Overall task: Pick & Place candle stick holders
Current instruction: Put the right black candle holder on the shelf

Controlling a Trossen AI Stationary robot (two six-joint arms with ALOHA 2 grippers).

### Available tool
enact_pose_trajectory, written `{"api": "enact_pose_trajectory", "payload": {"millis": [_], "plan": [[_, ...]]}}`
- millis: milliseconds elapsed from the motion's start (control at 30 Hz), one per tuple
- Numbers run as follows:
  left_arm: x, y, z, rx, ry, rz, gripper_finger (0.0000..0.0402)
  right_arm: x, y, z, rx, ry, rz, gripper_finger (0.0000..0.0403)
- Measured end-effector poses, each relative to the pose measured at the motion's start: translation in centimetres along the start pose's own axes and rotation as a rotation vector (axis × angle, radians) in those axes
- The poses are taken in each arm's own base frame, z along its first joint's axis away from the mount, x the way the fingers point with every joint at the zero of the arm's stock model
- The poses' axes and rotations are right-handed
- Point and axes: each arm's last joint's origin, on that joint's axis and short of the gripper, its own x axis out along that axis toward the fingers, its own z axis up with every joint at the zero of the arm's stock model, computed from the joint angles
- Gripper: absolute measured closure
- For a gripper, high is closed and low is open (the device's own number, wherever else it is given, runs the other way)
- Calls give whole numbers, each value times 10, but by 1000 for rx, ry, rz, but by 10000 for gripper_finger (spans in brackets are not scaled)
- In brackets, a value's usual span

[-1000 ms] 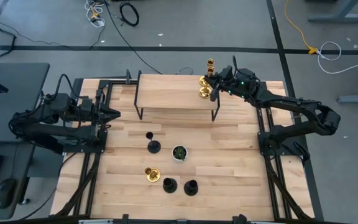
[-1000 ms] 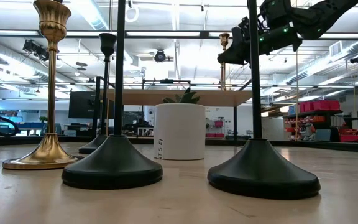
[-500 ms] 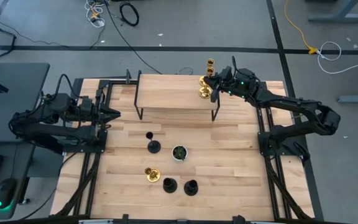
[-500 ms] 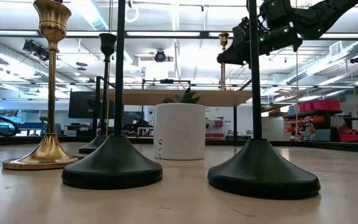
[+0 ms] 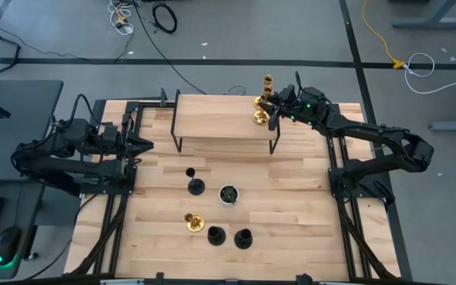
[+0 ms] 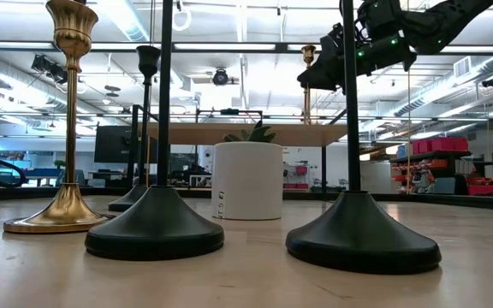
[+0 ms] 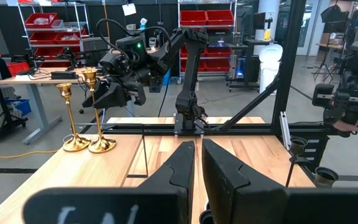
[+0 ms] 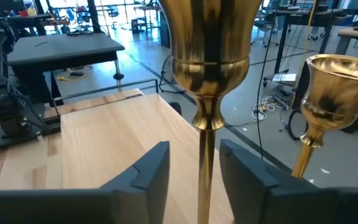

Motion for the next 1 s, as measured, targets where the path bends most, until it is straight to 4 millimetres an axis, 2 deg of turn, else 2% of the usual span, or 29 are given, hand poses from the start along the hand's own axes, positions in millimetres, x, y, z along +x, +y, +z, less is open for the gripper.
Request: {"api": "enact_pose_trajectory", "payload": {"millis": [433,833,1000], "plan": [[0,0,0,-1,0,0,367,-3,0,0,-12,22,-10,178],[0,0,0,-1,0,0,367,-37,5,9,-21,109,-6,170],[0,0,0,-1,0,0,367,-53,21,14,-54,122,56,170]]}}
